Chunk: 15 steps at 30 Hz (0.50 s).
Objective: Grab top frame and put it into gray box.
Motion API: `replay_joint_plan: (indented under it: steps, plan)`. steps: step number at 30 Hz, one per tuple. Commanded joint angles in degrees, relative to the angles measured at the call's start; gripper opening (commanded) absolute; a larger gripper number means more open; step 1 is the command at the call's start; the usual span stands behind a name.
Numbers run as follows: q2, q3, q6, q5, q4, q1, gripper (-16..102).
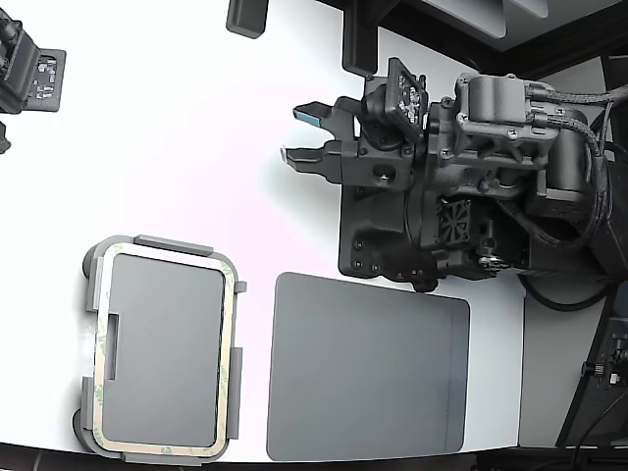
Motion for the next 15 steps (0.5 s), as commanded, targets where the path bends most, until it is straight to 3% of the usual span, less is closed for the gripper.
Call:
replay_joint_plan:
  steps: [1,3,5,7,15]
  plan:
    - [3.16,-0.18,0.00,2.99,-0.18,3.34,100]
    - [6.15,0.70,-0.97,2.20,0.35,4.31,98]
    - [6.33,0.79,1.67,6.15,0.62,4.22,100]
    - [6.33,0.70,2.29,7.12,0.88,4.13,100]
    - [6.42,0.79,1.49,6.06,0.70,4.13,100]
